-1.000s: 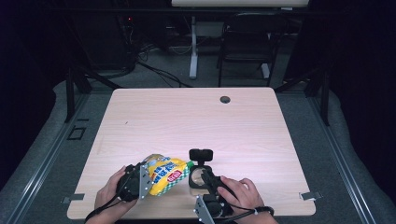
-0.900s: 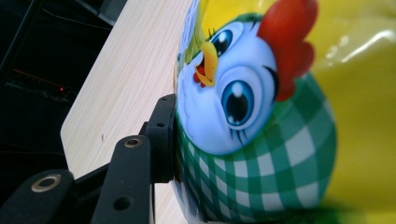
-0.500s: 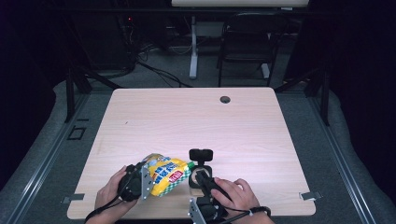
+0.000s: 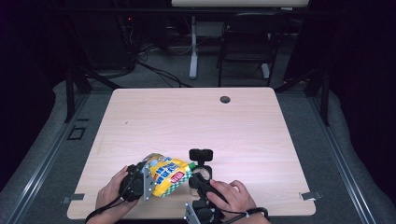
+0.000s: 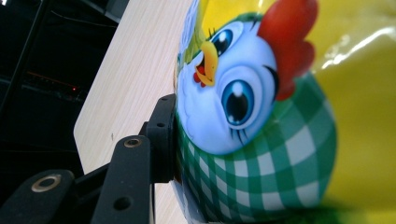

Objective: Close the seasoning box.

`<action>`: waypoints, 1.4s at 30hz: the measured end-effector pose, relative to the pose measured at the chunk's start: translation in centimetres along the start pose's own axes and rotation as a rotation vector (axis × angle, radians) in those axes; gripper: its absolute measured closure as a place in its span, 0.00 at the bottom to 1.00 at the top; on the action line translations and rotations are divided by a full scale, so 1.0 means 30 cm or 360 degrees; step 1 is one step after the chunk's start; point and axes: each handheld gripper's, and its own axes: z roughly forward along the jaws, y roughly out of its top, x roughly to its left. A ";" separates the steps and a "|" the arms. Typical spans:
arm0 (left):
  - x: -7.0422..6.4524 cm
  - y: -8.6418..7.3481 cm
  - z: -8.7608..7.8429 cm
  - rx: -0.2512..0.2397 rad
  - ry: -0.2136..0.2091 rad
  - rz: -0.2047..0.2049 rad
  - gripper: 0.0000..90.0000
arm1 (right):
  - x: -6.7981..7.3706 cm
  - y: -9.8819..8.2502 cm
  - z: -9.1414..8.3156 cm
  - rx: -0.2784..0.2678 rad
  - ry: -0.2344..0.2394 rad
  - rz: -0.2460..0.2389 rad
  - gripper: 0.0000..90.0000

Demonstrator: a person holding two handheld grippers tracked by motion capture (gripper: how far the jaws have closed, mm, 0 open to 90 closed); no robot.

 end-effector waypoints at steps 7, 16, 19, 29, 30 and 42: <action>-0.009 0.013 0.002 0.0010 0.0010 0.0039 0.64 | 0.009 0.011 0.001 -0.0018 0.0003 -0.0026 0.87; -0.017 0.021 0.003 0.0007 0.0033 0.0060 0.64 | 0.021 0.026 0.005 -0.0022 0.0000 -0.0076 0.91; -0.020 0.023 0.004 0.0007 0.0040 0.0079 0.64 | 0.025 0.029 0.007 -0.0021 0.0002 -0.0094 0.92; -0.026 0.028 0.005 0.0013 0.0045 0.0100 0.64 | 0.034 0.037 0.011 -0.0004 0.0003 -0.0146 0.96; -0.025 0.027 0.005 0.0015 0.0044 0.0102 0.64 | 0.034 0.036 0.013 -0.0003 0.0008 -0.0147 0.96; -0.025 0.027 0.000 0.0040 0.0073 0.0163 0.64 | 0.049 0.039 0.018 0.0000 0.0016 -0.0158 0.98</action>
